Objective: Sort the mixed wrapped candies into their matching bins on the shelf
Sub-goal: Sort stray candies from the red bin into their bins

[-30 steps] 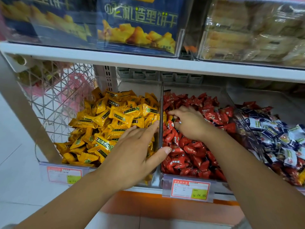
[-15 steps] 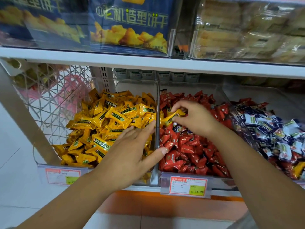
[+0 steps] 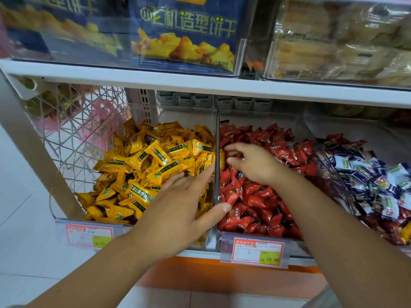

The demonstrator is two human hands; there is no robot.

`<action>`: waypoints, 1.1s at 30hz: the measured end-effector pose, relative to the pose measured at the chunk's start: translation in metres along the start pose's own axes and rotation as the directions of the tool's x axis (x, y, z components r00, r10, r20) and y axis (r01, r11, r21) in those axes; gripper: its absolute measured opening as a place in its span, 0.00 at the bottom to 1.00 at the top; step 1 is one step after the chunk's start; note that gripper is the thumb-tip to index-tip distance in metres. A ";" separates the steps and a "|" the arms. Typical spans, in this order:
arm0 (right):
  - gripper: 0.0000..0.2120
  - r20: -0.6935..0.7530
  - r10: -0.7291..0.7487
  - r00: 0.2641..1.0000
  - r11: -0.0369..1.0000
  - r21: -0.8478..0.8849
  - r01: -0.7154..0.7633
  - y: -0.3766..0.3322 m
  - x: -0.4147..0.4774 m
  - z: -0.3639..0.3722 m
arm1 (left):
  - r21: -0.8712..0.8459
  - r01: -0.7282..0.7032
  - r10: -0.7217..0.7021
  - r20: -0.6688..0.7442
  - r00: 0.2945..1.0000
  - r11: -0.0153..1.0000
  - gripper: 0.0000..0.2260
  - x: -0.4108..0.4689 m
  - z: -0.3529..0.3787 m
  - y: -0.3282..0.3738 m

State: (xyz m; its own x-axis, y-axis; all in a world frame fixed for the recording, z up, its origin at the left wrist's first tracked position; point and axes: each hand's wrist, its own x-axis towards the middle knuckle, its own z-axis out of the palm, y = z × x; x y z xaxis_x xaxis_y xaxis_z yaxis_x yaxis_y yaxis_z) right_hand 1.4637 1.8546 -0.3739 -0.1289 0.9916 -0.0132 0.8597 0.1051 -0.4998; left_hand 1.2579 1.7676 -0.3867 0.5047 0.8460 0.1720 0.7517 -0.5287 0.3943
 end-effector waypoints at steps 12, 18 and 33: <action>0.04 -0.208 -0.079 0.975 0.992 0.084 0.098 0.000 -0.001 0.017 | 0.024 0.009 -0.008 -0.046 0.999 1.000 0.38 0.001 0.002 0.003; 0.03 -0.487 -0.101 0.868 0.981 0.098 0.169 0.003 -0.004 0.007 | 0.030 0.018 -0.017 -0.031 0.999 0.999 0.39 0.000 0.001 0.003; 0.02 -0.352 0.154 0.923 0.341 0.896 0.285 -0.046 -0.025 -0.013 | 0.002 0.017 -0.017 -0.033 0.999 1.000 0.40 0.000 0.000 0.001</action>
State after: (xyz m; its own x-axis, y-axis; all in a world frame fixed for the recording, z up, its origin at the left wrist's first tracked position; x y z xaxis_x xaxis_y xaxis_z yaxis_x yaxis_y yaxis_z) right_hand 1.4336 1.8257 -0.3391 0.1880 0.9581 0.2159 -0.1865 0.2507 -0.9499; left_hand 1.2591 1.7668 -0.3865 0.4776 0.8567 0.1951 0.7612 -0.5143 0.3951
